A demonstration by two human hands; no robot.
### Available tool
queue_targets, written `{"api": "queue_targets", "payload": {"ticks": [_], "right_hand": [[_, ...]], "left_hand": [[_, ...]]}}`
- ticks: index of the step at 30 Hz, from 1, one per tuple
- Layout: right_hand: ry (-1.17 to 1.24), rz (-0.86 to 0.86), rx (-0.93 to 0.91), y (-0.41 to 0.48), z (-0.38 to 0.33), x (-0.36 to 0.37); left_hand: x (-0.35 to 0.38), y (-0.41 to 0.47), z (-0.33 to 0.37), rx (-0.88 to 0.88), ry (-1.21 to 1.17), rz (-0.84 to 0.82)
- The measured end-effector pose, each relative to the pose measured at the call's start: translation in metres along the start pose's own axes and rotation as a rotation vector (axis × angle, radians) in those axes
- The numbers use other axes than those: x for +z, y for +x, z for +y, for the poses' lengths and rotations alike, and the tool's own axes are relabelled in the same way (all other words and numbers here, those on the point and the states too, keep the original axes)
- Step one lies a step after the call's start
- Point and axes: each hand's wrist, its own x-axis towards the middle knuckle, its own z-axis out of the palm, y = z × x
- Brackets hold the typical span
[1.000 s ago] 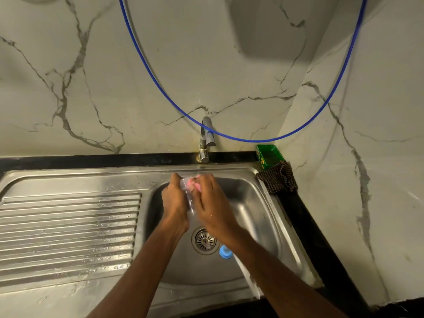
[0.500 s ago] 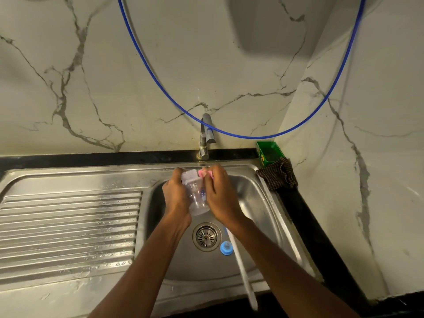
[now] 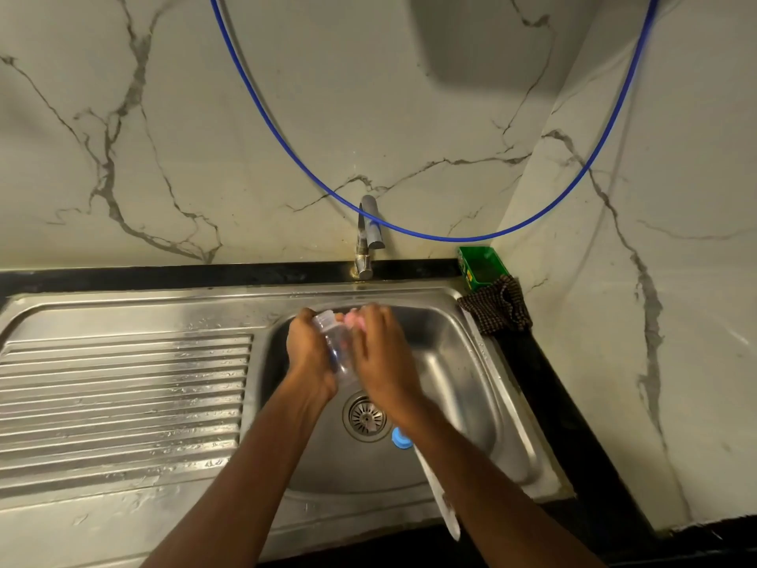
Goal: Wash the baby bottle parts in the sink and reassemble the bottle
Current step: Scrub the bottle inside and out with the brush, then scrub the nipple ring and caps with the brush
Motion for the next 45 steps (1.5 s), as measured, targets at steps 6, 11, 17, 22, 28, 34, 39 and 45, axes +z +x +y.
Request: {"api": "queue_targets", "payload": {"ticks": [6,11,17,22,28,34,39,45], "right_hand": [[0.165,0.023,-0.025,-0.007,0.0,0.0],[0.174,-0.19,-0.125,-0.018,0.01,-0.002],[0.28,-0.358,0.547,0.003,0.064,-0.012],[0.507,-0.521,0.941,-0.002,0.088,-0.014],[0.511,-0.595,1.051,-0.015,0.129,0.017],[0.493,-0.59,1.029,-0.024,0.155,0.044],[0.48,-0.512,0.988,-0.028,0.165,0.053],[0.414,-0.467,0.994,-0.033,0.174,0.052]], "left_hand": [[-0.002,0.01,0.003,0.002,-0.142,-0.086],[-0.014,0.028,0.0,-0.007,-0.134,-0.034],[-0.038,0.063,-0.029,0.214,0.593,0.018],[-0.057,0.111,-0.066,0.379,1.31,0.056],[-0.092,0.145,-0.102,0.417,1.405,-0.003],[-0.113,0.166,-0.123,0.343,1.446,-0.063],[-0.116,0.168,-0.13,0.327,1.56,-0.104],[-0.111,0.168,-0.131,0.328,1.726,-0.071]]}}
